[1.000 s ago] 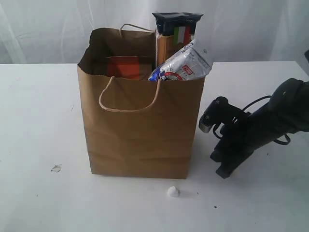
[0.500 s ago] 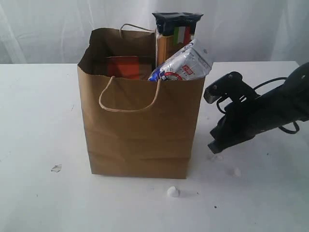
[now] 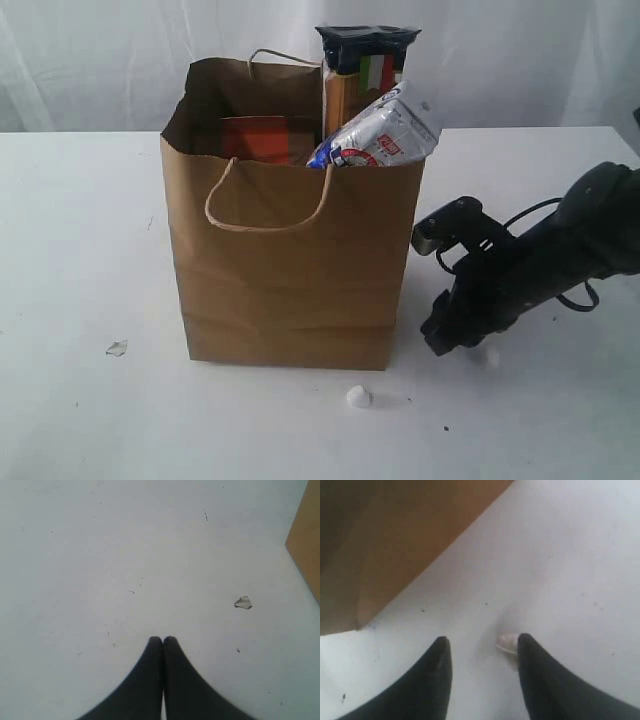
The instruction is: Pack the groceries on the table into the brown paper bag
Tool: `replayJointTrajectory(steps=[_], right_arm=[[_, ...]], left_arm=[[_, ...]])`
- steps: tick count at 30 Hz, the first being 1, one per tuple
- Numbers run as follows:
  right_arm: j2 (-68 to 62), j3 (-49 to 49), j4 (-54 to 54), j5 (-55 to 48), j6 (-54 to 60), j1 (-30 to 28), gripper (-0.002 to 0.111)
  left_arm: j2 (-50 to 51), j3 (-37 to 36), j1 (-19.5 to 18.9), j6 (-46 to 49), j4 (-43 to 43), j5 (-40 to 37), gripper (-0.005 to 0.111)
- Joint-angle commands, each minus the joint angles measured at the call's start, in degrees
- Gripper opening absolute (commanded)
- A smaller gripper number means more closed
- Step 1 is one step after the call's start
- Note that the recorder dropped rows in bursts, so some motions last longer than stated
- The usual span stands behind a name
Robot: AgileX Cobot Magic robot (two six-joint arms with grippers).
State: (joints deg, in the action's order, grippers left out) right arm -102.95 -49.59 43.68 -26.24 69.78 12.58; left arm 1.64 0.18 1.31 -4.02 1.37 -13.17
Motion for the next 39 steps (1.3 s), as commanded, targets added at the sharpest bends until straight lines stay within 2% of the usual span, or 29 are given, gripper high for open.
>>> replayJointTrajectory(steps=[1, 2, 6, 15, 17, 18, 20, 21, 29, 34, 39], right_arm=[[-1.1, -0.1, 0.2, 2.2, 0.4, 0.0, 0.032], [-1.3, -0.1, 0.2, 2.2, -0.1, 0.0, 0.022], [-0.8, -0.1, 0.2, 2.2, -2.6, 0.0, 0.0], [7.5, -0.1, 0.0, 1.0, -4.7, 0.0, 0.0], [6.4, 0.0, 0.0, 0.3, -4.7, 0.0, 0.005], [5.2, 0.0, -0.4, -0.7, -4.4, 0.0, 0.019], [3.5, 0.0, -0.5, 0.1, -4.3, 0.0, 0.036], [2.8, 0.0, -0.5, 1.0, -4.1, 0.0, 0.041], [-0.6, 0.0, -0.7, 4.0, -4.1, 0.0, 0.041], [-1.8, 0.0, -0.6, 3.2, -4.1, 0.0, 0.031], [0.3, 0.0, -0.6, 3.1, -4.2, 0.0, 0.003]], left_arm=[[-0.3, -0.2, 0.1, -0.2, 0.3, -0.2, 0.0], [-0.3, -0.2, 0.1, -0.2, 0.3, -0.2, 0.0], [-0.3, -0.2, 0.1, -0.2, 0.3, -0.2, 0.0], [-0.3, -0.2, 0.1, -0.2, 0.3, -0.2, 0.0], [-0.3, -0.2, 0.1, -0.2, 0.3, -0.2, 0.0], [-0.3, -0.2, 0.1, -0.2, 0.3, -0.2, 0.0], [-0.3, -0.2, 0.1, -0.2, 0.3, -0.2, 0.0], [-0.3, -0.2, 0.1, -0.2, 0.3, -0.2, 0.0], [-0.3, -0.2, 0.1, -0.2, 0.3, -0.2, 0.0], [-0.3, -0.2, 0.1, -0.2, 0.3, -0.2, 0.0], [-0.3, -0.2, 0.1, -0.2, 0.3, -0.2, 0.0]])
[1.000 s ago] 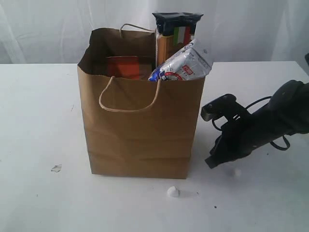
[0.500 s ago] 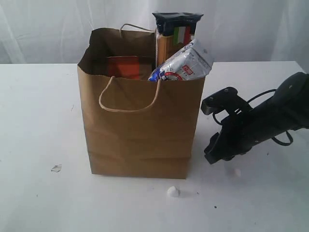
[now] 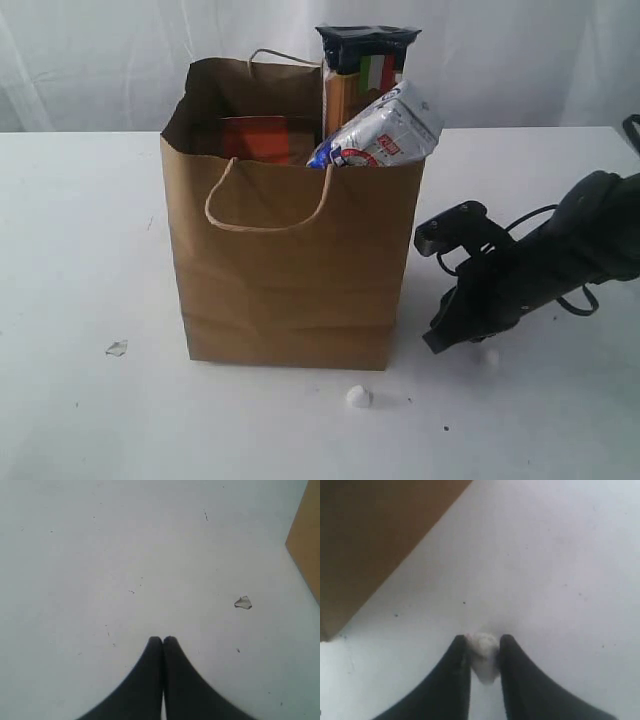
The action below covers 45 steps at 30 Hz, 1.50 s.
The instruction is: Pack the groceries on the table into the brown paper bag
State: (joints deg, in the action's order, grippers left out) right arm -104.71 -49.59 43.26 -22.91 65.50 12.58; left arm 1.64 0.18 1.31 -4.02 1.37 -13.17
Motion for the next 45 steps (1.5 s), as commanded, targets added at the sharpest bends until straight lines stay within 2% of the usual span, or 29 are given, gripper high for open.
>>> replayJointTrajectory(steps=[1, 7, 13, 17, 21, 27, 30, 32, 36, 41, 45], right_arm=[[2.7, 0.0, -0.2, -0.3, -0.1, 0.0, 0.0], [10.9, 0.0, -0.3, -5.3, -2.9, 0.0, 0.0], [23.2, 0.0, -0.6, -21.9, -9.8, 0.0, 0.0], [33.6, -0.6, -1.8, -23.0, -10.6, 0.0, 0.0], [43.0, -2.8, -3.3, -17.4, -14.0, 0.0, 0.0], [50.5, -6.3, 0.2, 5.4, -16.8, 0.0, 0.0], [50.0, -9.7, 3.8, 7.7, -16.8, 0.0, 0.0], [48.9, -11.8, 7.7, 4.1, -16.8, 0.0, 0.0], [44.8, -14.7, 22.6, -6.1, -15.8, 0.0, 0.0], [38.0, -15.7, 43.1, -19.8, -2.1, 1.9, 0.0], [33.2, -15.7, 54.0, -22.7, 8.7, 6.7, 0.0]], left_arm=[[-0.3, -0.2, 0.1, -0.2, 0.3, -0.2, 0.0], [-0.3, -0.2, 0.1, -0.2, 0.3, -0.2, 0.0], [-0.3, -0.2, 0.1, -0.2, 0.3, -0.2, 0.0], [-0.3, -0.2, 0.1, -0.2, 0.3, -0.2, 0.0], [-0.3, -0.2, 0.1, -0.2, 0.3, -0.2, 0.0], [-0.3, -0.2, 0.1, -0.2, 0.3, -0.2, 0.0], [-0.3, -0.2, 0.1, -0.2, 0.3, -0.2, 0.0], [-0.3, -0.2, 0.1, -0.2, 0.3, -0.2, 0.0], [-0.3, -0.2, 0.1, -0.2, 0.3, -0.2, 0.0], [-0.3, -0.2, 0.1, -0.2, 0.3, -0.2, 0.0], [-0.3, -0.2, 0.1, -0.2, 0.3, -0.2, 0.0]])
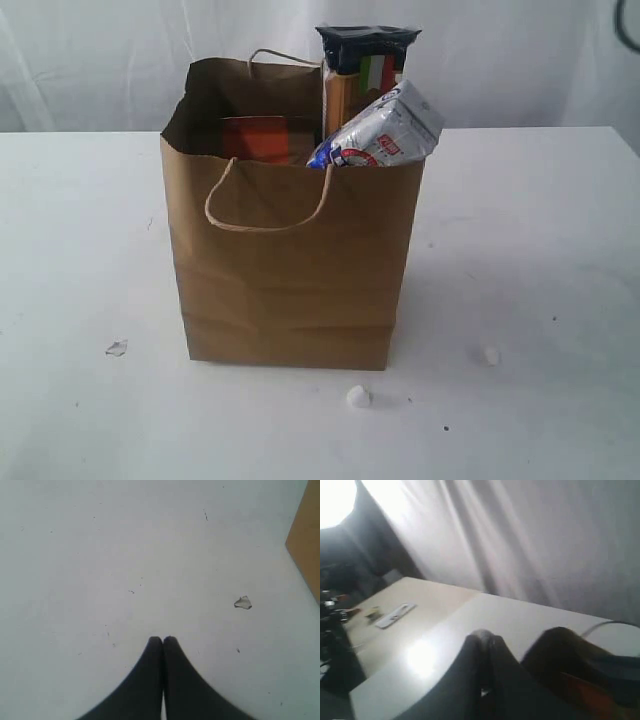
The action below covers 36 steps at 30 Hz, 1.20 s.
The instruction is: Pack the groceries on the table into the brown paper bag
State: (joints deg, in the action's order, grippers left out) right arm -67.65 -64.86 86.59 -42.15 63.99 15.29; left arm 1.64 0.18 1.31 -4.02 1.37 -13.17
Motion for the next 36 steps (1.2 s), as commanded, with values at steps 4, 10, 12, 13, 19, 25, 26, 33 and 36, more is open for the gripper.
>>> replayJointTrajectory(steps=[4, 10, 12, 13, 19, 25, 26, 33, 36], right_arm=[[-7.9, -0.6, 13.4, -2.5, 20.7, 8.5, 0.0], [-12.3, -0.6, 13.4, 1.7, 25.9, 11.8, 0.0], [-13.2, -0.6, 13.4, 1.5, 25.9, 12.3, 0.0], [-13.7, -0.6, 13.4, 1.3, 25.9, 12.7, 0.0], [-16.2, -0.6, 13.4, 3.6, 29.4, 13.9, 0.0], [-18.8, -0.6, 13.4, 8.2, 33.7, 14.0, 0.018], [-18.8, -0.6, 13.4, 8.2, 33.7, 14.0, 0.021], [-18.8, -0.6, 13.4, 13.9, 33.7, 14.0, 0.035], [-18.6, -0.6, 13.4, 15.9, 33.7, 14.0, 0.035]], left_arm=[[-0.3, -0.2, 0.1, -0.2, 0.3, -0.2, 0.0], [-0.3, -0.2, 0.1, -0.2, 0.3, -0.2, 0.0], [-0.3, -0.2, 0.1, -0.2, 0.3, -0.2, 0.0], [-0.3, -0.2, 0.1, -0.2, 0.3, -0.2, 0.0], [-0.3, -0.2, 0.1, -0.2, 0.3, -0.2, 0.0], [-0.3, -0.2, 0.1, -0.2, 0.3, -0.2, 0.0], [-0.3, -0.2, 0.1, -0.2, 0.3, -0.2, 0.0], [-0.3, -0.2, 0.1, -0.2, 0.3, -0.2, 0.0], [-0.3, -0.2, 0.1, -0.2, 0.3, -0.2, 0.0]])
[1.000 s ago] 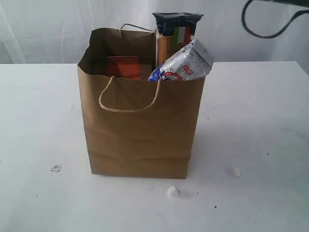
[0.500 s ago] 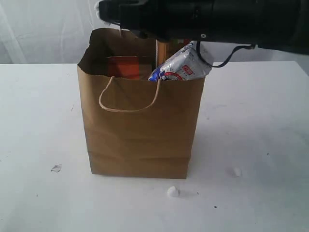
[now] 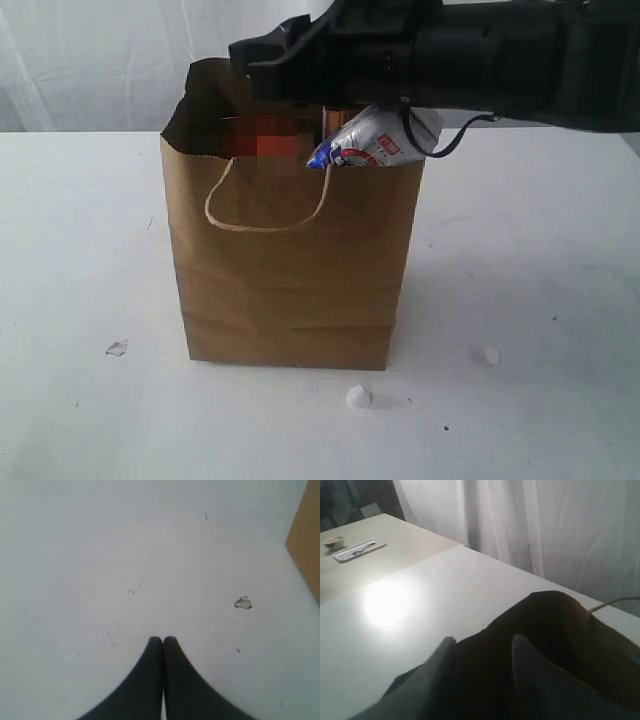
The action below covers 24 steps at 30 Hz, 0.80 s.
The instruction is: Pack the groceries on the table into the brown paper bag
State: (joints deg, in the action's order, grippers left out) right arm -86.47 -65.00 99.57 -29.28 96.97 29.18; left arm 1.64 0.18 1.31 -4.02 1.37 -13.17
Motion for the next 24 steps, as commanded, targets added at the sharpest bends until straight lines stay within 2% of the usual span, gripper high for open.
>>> replayJointTrajectory(steps=[1, 7, 10, 15, 17, 20, 22, 24], right_arm=[[0.5, -0.4, 0.4, 3.8, 0.7, 0.1, 0.035], [3.3, -0.4, 0.4, 12.6, 0.7, 0.1, 0.034], [6.0, -0.4, 0.4, 21.4, 0.7, 0.1, 0.026], [10.0, -0.4, 0.4, 45.3, 0.9, 0.1, 0.006], [11.0, -0.2, 0.4, 58.5, 1.7, 0.1, 0.0], [11.1, 0.8, 0.4, 78.4, 7.9, 0.1, 0.0], [10.8, 2.4, 0.4, 87.9, 13.8, -0.6, 0.0], [10.8, 5.0, 0.4, 92.1, 21.6, -1.4, 0.0]], left_arm=[[-0.3, -0.2, 0.1, -0.2, 0.3, -0.2, 0.0], [-0.3, -0.2, 0.1, -0.2, 0.3, -0.2, 0.0], [-0.3, -0.2, 0.1, -0.2, 0.3, -0.2, 0.0], [-0.3, -0.2, 0.1, -0.2, 0.3, -0.2, 0.0], [-0.3, -0.2, 0.1, -0.2, 0.3, -0.2, 0.0], [-0.3, -0.2, 0.1, -0.2, 0.3, -0.2, 0.0], [-0.3, -0.2, 0.1, -0.2, 0.3, -0.2, 0.0], [-0.3, -0.2, 0.1, -0.2, 0.3, -0.2, 0.0]])
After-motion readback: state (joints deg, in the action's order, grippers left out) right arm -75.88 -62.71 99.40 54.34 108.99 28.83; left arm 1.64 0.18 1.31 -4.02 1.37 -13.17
